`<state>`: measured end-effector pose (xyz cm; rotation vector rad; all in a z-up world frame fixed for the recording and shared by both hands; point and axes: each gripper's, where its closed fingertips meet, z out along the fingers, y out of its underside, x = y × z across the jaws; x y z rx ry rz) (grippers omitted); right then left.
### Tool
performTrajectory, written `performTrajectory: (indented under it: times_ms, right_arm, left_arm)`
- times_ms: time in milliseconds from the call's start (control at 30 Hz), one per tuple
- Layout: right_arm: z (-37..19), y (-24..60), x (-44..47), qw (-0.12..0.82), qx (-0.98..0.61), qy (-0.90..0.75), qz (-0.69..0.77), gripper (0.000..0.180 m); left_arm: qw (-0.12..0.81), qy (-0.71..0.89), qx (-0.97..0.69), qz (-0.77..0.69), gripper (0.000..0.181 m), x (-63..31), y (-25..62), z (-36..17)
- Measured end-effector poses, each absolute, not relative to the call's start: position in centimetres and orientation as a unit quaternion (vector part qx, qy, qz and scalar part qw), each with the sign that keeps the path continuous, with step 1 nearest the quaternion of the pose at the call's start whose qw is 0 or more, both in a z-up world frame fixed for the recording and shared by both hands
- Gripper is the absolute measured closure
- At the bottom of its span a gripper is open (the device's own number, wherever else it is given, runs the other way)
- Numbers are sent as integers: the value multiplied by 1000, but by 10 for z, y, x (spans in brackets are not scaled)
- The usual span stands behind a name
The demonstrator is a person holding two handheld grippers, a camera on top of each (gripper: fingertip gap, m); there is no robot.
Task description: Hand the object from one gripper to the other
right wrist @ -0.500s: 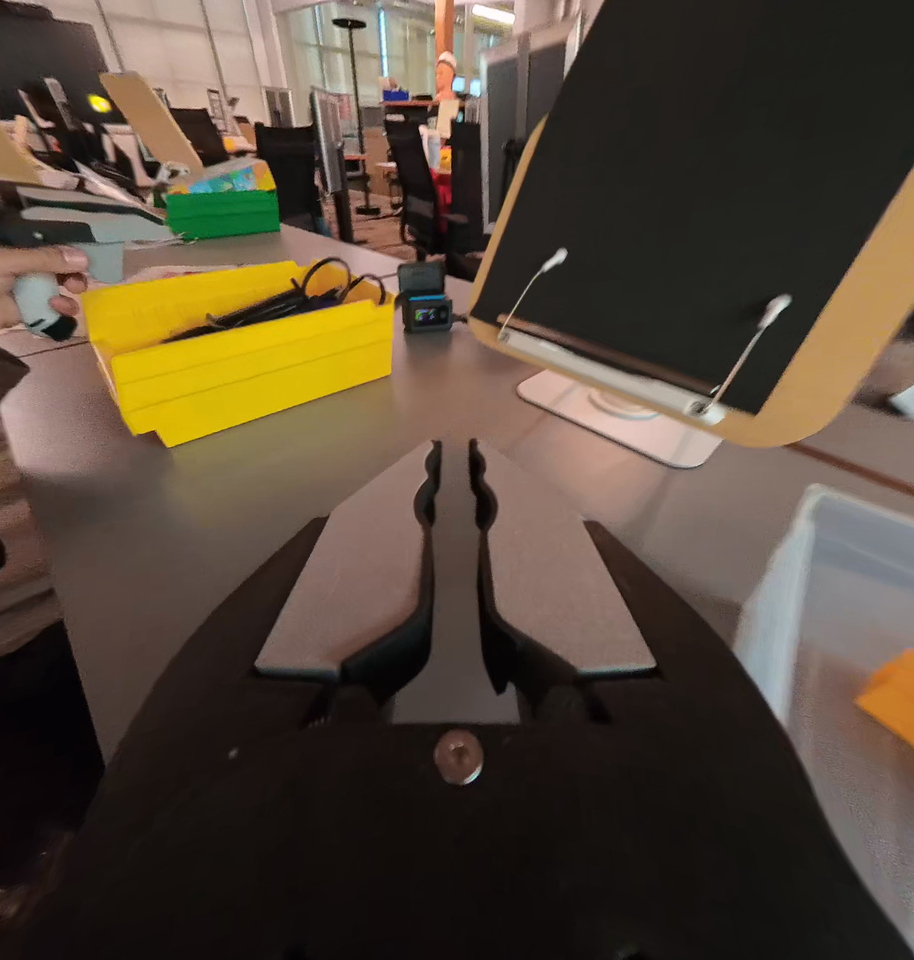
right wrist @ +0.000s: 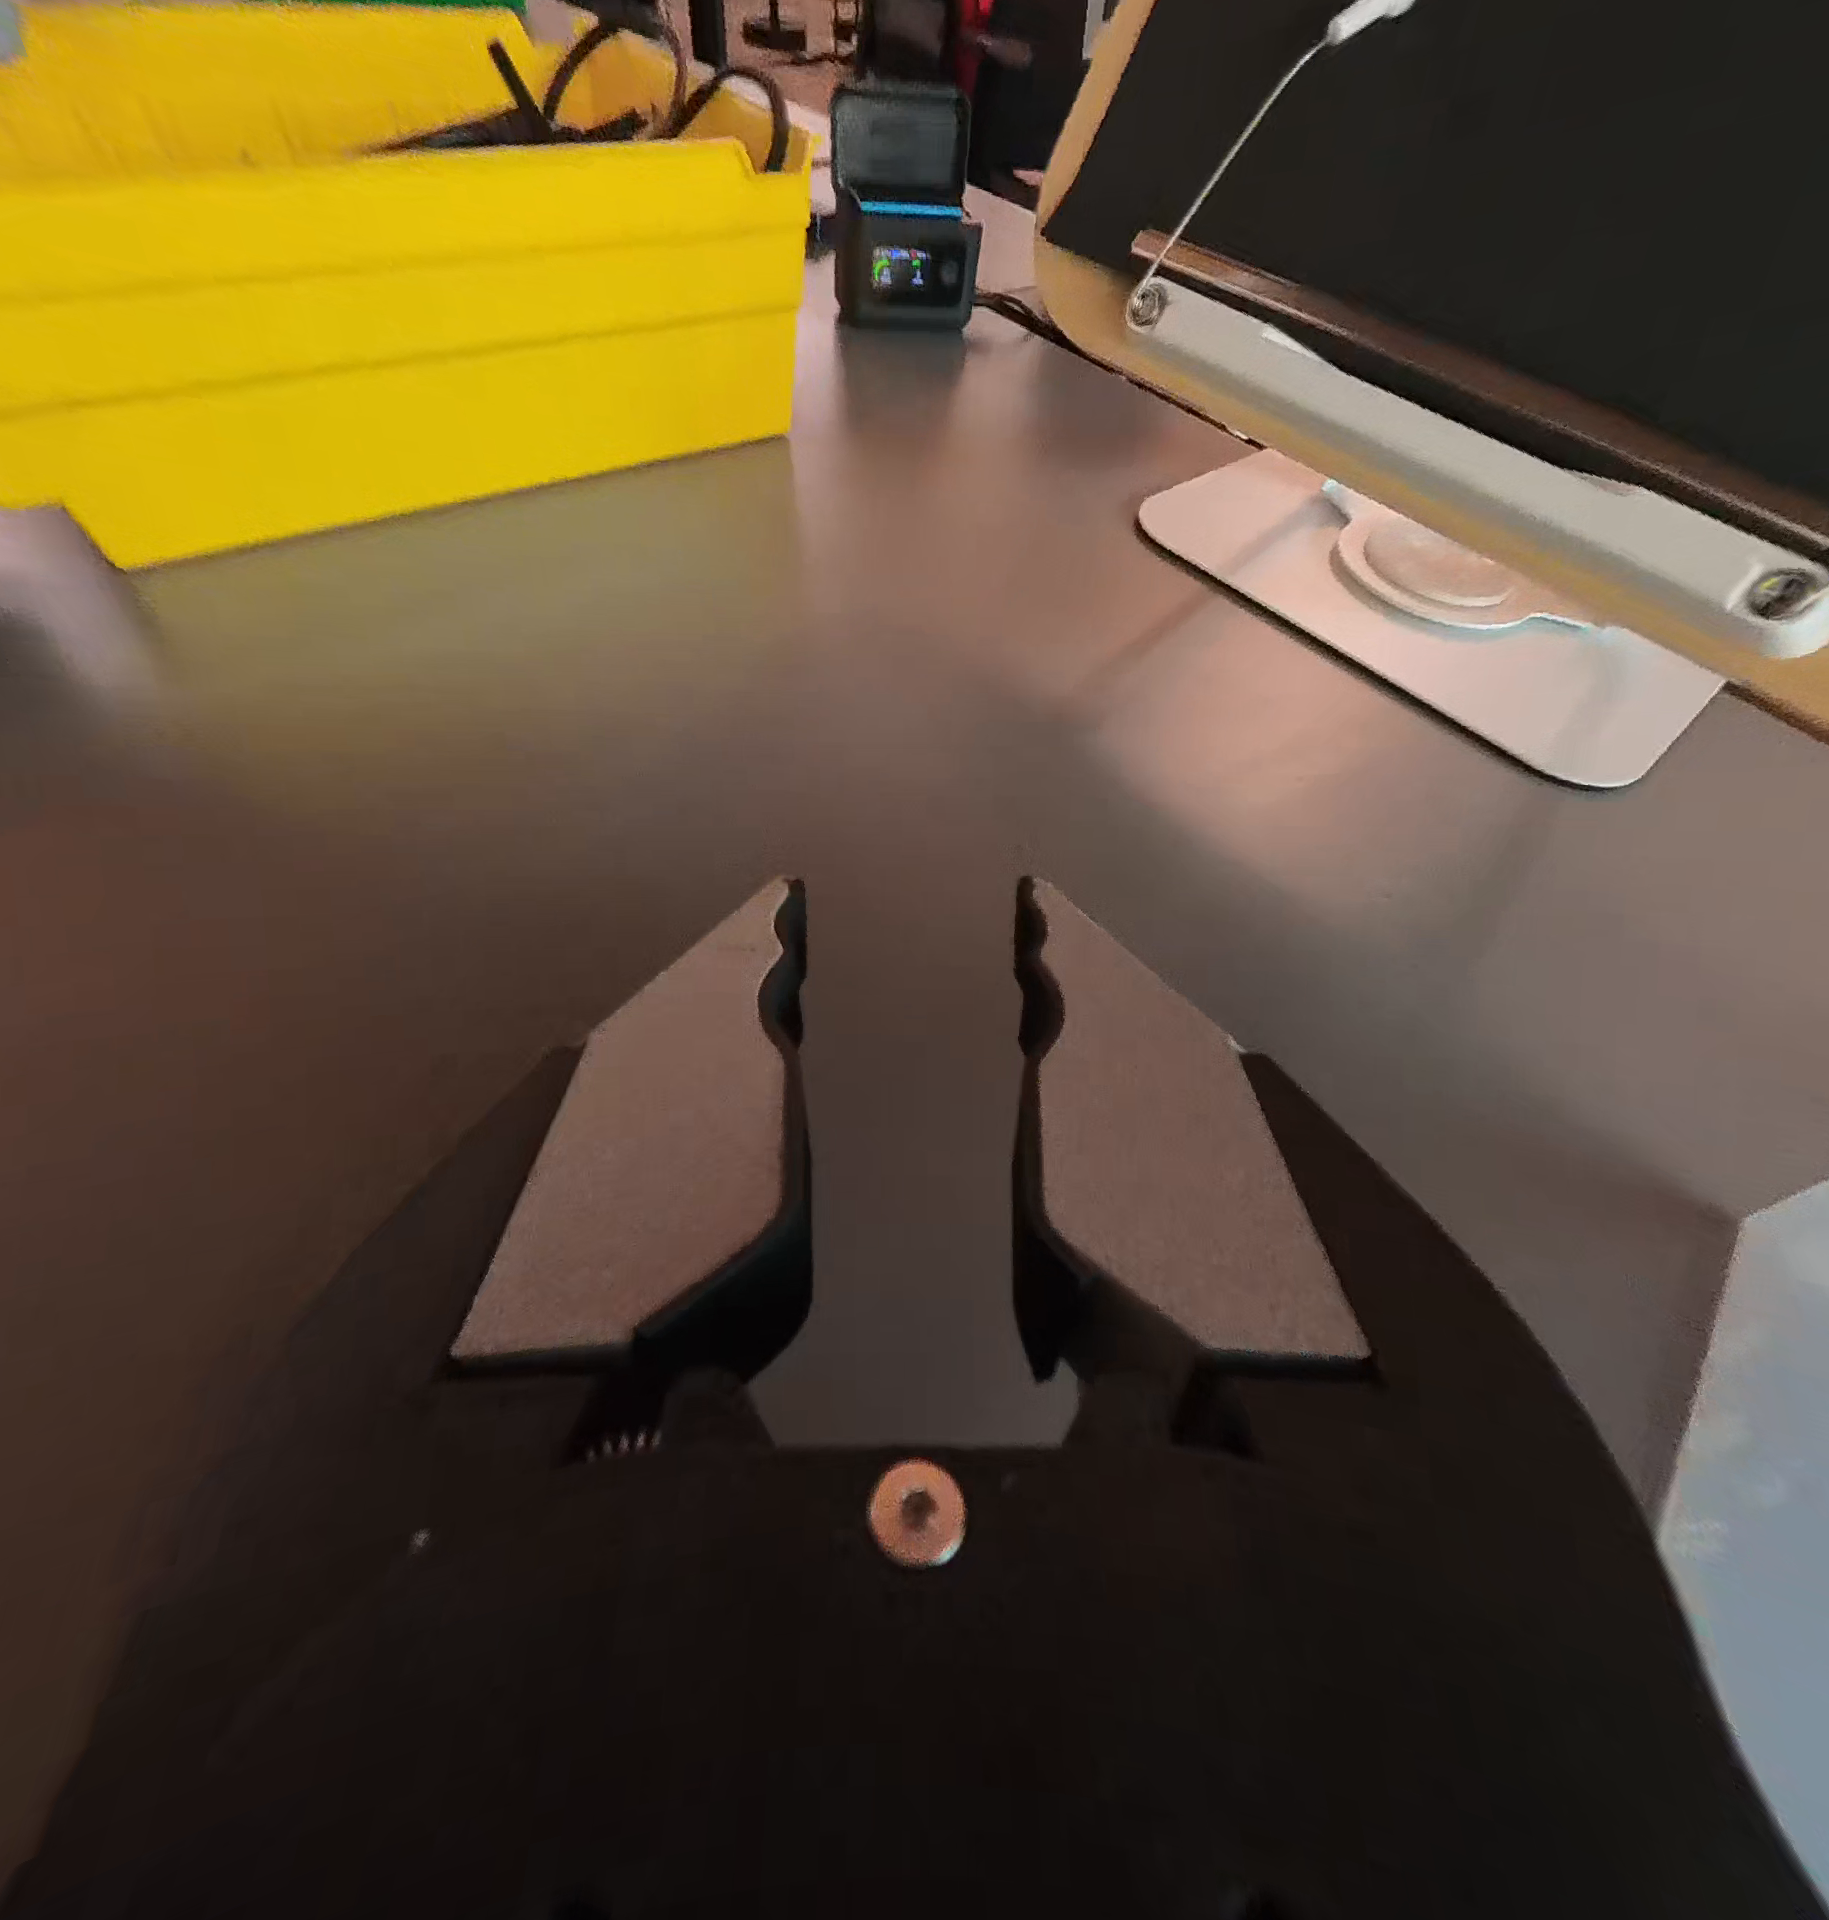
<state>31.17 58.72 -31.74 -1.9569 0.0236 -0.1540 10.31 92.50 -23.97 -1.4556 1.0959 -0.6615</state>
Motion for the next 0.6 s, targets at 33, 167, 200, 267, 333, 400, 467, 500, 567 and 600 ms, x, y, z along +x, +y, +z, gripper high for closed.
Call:
performTrajectory:
  times_ms: [33, 167, 200, 267, 333, 400, 467, 500, 567, 600]
  right_arm:
    - [-319, 587, 311, 552, -831, 4, -69, 145]
    - [-322, 590, 306, 545, -836, -7, -72, 145]
    - [-324, 590, 308, 540, -838, -8, -84, 145]
    - [-326, 589, 311, 532, -841, -9, -98, 147]
    - [-328, 589, 312, 528, -843, -10, -105, 150]
    - [-326, 589, 312, 532, -840, -7, -107, 150]
    - [-324, 589, 311, 540, -836, 1, -99, 150]
    - [-323, 589, 311, 545, -833, 6, -95, 149]
    - [-319, 589, 311, 554, -828, 12, -88, 147]
    - [-318, 589, 312, 557, -825, 16, -88, 147]
  left_arm:
    - [567, 473, -620, -265, 173, 102, 926, -244]
    - [567, 487, -614, -252, 173, 104, 922, -244]
    - [566, 487, -612, -261, 173, 106, 919, -242]
    - [562, 492, -606, -274, 173, 110, 914, -241]
    - [553, 499, -605, -282, 173, 116, 909, -244]
    - [541, 509, -601, -296, 172, 123, 900, -247]
    - [522, 527, -601, -298, 166, 128, 891, -255]
    - [517, 535, -602, -291, 163, 129, 888, -259]
    - [515, 544, -601, -279, 157, 130, 885, -263]
    - [516, 545, -600, -278, 157, 130, 884, -262]
